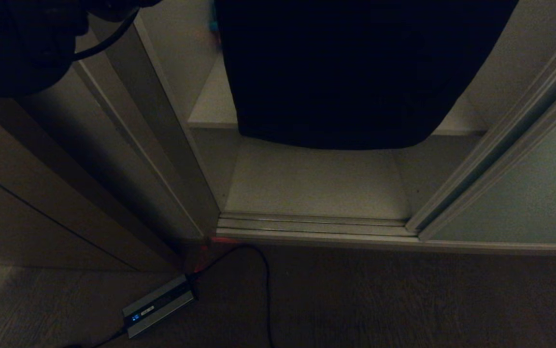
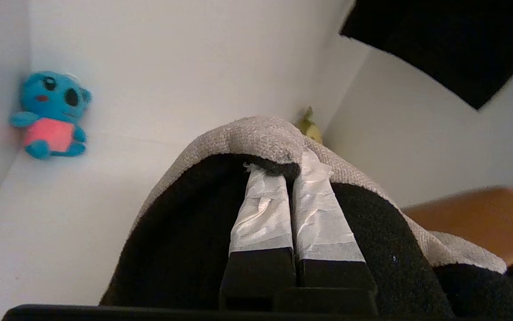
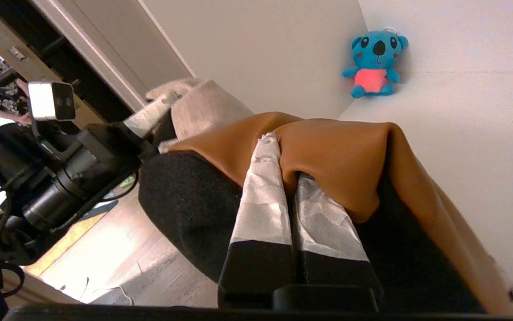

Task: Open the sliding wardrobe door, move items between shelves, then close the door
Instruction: Place the pillow on the higher shelf

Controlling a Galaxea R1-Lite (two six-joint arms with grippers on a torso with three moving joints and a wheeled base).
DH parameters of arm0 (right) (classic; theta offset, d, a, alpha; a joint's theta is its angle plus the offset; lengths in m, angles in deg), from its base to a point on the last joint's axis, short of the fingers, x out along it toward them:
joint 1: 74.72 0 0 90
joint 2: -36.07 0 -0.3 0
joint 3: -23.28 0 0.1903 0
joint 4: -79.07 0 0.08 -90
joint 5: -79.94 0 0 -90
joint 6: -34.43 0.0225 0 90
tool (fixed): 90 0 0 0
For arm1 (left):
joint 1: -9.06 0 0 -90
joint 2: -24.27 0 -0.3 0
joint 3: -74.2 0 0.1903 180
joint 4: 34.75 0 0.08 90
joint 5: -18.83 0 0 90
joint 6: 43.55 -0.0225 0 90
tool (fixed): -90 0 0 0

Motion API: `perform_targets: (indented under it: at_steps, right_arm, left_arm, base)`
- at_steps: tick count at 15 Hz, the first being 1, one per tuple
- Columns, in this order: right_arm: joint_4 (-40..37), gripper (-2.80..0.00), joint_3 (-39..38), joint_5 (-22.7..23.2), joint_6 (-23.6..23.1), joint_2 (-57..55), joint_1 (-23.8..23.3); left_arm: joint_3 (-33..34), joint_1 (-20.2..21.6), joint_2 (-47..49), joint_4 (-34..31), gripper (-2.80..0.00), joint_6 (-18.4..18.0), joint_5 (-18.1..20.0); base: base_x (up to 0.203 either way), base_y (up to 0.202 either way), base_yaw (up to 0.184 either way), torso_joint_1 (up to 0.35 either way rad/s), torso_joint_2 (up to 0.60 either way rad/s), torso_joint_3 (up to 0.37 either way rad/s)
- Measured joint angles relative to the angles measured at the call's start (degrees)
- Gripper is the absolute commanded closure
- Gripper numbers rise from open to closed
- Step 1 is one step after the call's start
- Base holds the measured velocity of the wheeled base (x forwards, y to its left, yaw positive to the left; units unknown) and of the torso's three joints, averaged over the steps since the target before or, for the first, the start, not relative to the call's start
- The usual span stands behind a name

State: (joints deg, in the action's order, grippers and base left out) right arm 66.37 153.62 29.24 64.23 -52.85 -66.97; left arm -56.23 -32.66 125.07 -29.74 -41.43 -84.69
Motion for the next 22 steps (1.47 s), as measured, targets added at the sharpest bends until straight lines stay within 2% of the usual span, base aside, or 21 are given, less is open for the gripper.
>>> perform_targets:
  at_steps: [8, 14, 22]
  right_arm:
    - [-1.0, 0.00, 1.0, 0.1, 0.1, 2.2, 0.0]
    - [-1.0, 0.00, 0.9, 0.1, 0.1, 2.5, 0.0]
    - [-0.9, 0.00, 1.5, 0.1, 0.1, 2.6, -0.1]
  left_arm:
    - [0.0, -0.1, -0.5, 0.1, 0.00, -2.3, 1.5]
    - [-0.2, -0.1, -0.9, 0.1, 0.00, -2.5, 1.8]
    - [-0.5, -0.2, -1.2, 0.0, 0.00, -2.8, 4.9]
  base:
    - [0.012, 0.000, 0.000, 0.000, 0.00, 0.000]
    - [0.195, 0.000, 0.001, 0.002, 0.00, 0.003]
    - [0.145, 0.000, 0.000, 0.002, 0.00, 0.002]
